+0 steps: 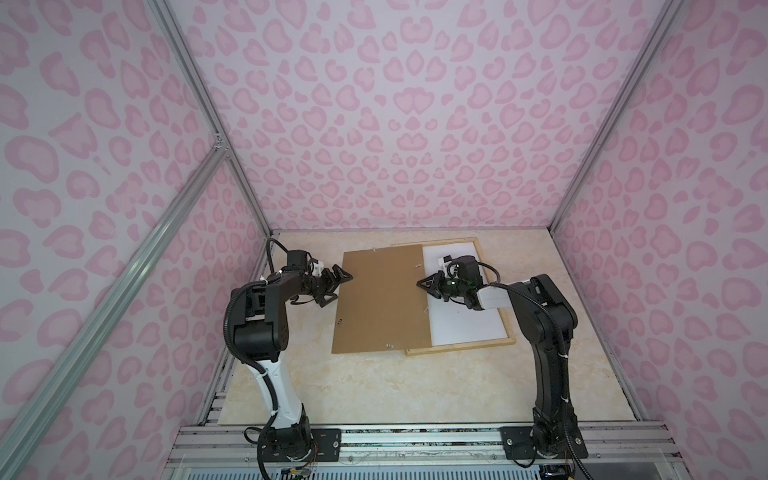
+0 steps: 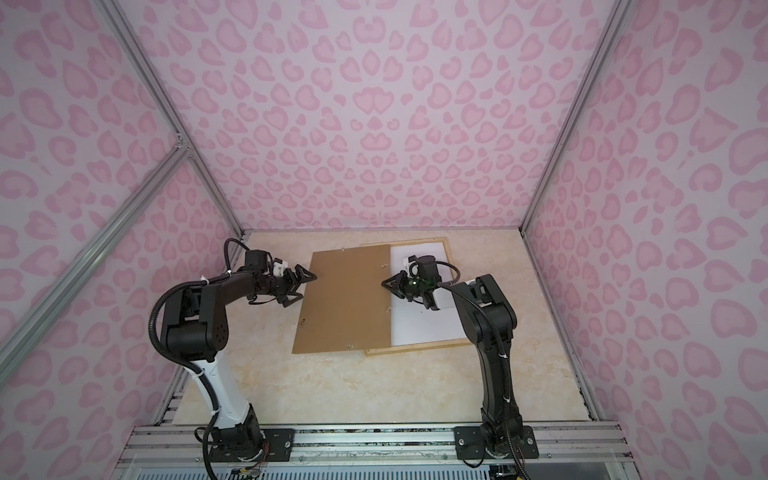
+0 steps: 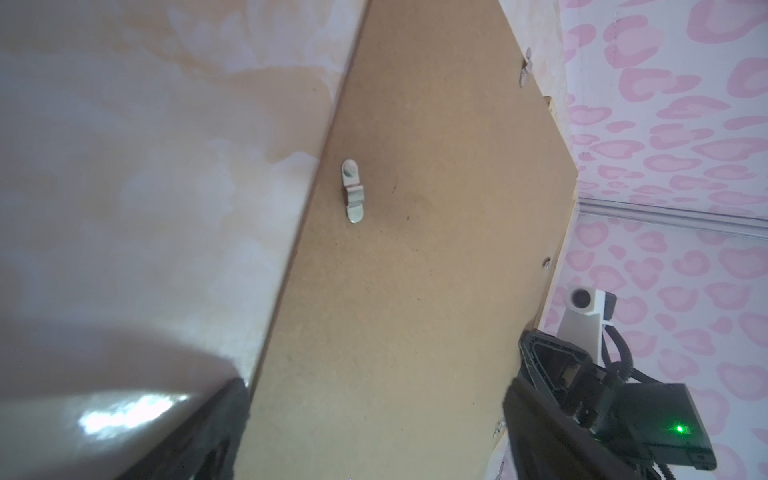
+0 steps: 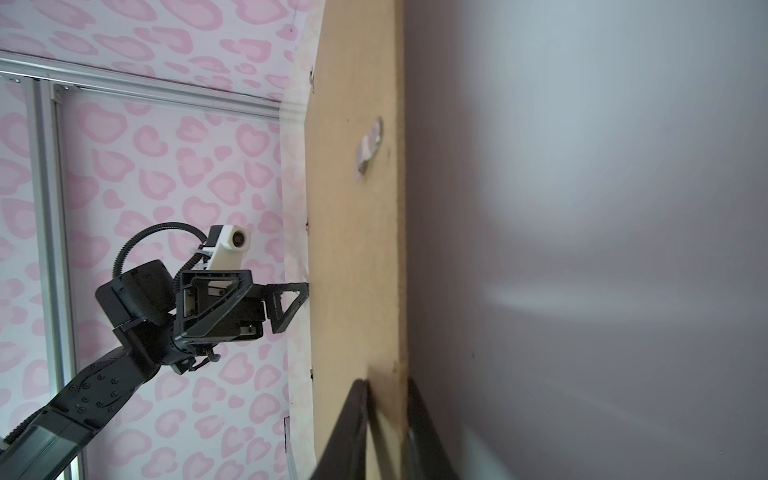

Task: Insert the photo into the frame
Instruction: 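Carry the cardboard backing over the frame with both grippers, then tilt the backing up with the right gripper while the left gripper releases and withdraws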

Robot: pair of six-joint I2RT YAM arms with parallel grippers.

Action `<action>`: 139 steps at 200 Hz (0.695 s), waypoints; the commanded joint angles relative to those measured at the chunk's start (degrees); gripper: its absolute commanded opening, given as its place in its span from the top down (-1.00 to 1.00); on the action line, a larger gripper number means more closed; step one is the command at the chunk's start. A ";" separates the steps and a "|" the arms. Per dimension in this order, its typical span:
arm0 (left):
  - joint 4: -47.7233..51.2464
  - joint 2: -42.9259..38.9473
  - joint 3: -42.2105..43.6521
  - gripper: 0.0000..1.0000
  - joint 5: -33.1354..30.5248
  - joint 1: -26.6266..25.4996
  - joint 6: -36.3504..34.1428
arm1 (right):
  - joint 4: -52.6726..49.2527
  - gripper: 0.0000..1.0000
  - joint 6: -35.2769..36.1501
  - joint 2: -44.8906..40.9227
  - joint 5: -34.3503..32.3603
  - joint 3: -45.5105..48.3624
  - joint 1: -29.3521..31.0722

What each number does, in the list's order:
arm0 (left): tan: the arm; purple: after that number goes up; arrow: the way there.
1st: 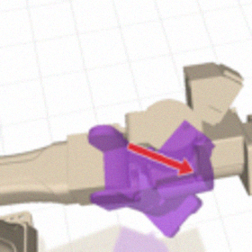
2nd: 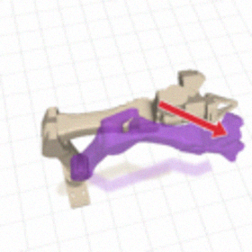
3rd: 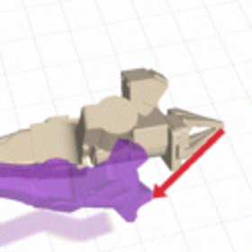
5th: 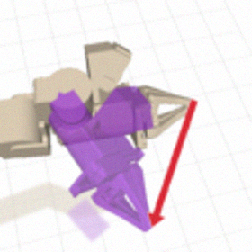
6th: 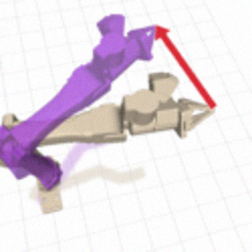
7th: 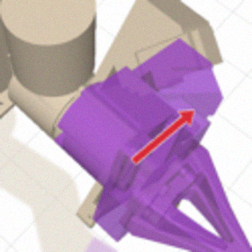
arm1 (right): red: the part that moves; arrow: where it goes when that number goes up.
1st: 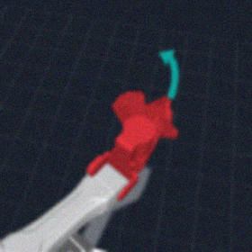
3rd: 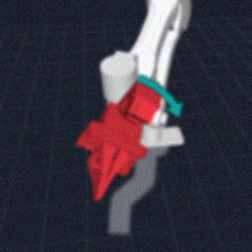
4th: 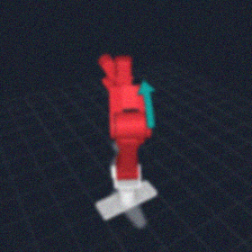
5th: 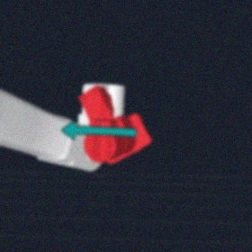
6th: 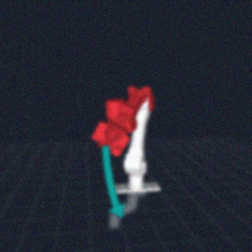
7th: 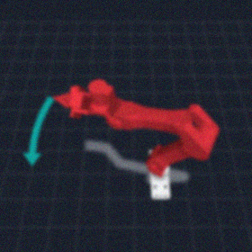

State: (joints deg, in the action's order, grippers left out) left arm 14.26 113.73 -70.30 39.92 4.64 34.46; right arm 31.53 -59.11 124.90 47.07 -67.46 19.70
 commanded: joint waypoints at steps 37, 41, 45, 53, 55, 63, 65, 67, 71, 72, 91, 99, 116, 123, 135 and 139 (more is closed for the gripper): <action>3.29 -7.76 1.66 -0.97 4.83 -0.16 4.07 | -1.02 1.00 0.31 -9.07 6.20 -0.45 -2.73; 3.23 -8.94 2.03 -0.98 4.86 -0.12 4.19 | -2.52 1.00 1.04 -10.16 6.62 -0.56 -3.12; 3.24 -10.22 2.36 -0.98 4.86 -0.08 4.29 | -3.91 1.00 1.78 -11.29 6.79 -0.56 -3.52; 2.95 -12.92 3.06 -0.98 5.69 -0.07 4.67 | -8.18 1.00 3.73 -13.59 7.09 -0.94 -4.42; 2.83 -13.63 3.24 -0.98 6.00 -0.07 4.77 | -9.63 1.00 4.55 -14.04 7.19 -1.19 -4.65; 2.74 -16.43 3.64 -0.98 6.92 -0.07 4.99 | -15.69 1.00 7.96 -15.94 7.86 -2.58 -5.44; 2.82 -17.12 3.71 -0.98 6.99 -0.07 5.00 | -16.89 1.00 8.73 -16.34 8.04 -2.94 -5.59; 2.86 -17.88 3.80 -0.98 7.07 -0.14 5.00 | -18.79 1.00 9.69 -16.77 8.17 -3.40 -5.78; 3.10 -19.38 3.94 -0.99 7.16 -0.16 5.01 | -22.11 1.00 11.56 -17.52 8.41 -4.28 -6.13; 3.12 -19.80 3.99 -0.99 7.22 -0.16 4.96 | -22.91 1.00 11.96 -17.73 8.45 -4.44 -6.24; 4.20 -26.81 5.64 -1.00 7.47 -0.79 3.94 | -33.95 1.00 17.28 -19.91 10.99 -7.77 -8.20; 4.63 -29.36 6.69 -0.99 7.28 -1.47 3.25 | -35.14 1.00 17.64 -20.74 12.60 -7.82 -9.17; 6.36 -33.87 9.16 -0.98 6.57 -4.18 0.35 | -37.38 1.00 18.51 -22.31 14.86 -8.00 -11.62; 6.85 -35.35 10.49 -0.98 6.42 -5.34 -0.71 | -36.62 1.00 18.49 -23.20 15.95 -7.46 -12.56; 6.84 -37.95 12.95 -0.98 7.80 -7.91 -2.26 | -37.37 1.00 18.73 -24.06 17.55 -7.57 -14.09; 6.83 -38.87 13.74 -0.98 7.99 -8.80 -2.79 | -38.07 1.00 19.04 -24.22 18.11 -7.91 -14.57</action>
State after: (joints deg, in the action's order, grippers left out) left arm 18.76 78.70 -59.83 46.11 -0.84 36.07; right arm -2.63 -42.59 102.04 58.61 -75.05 7.35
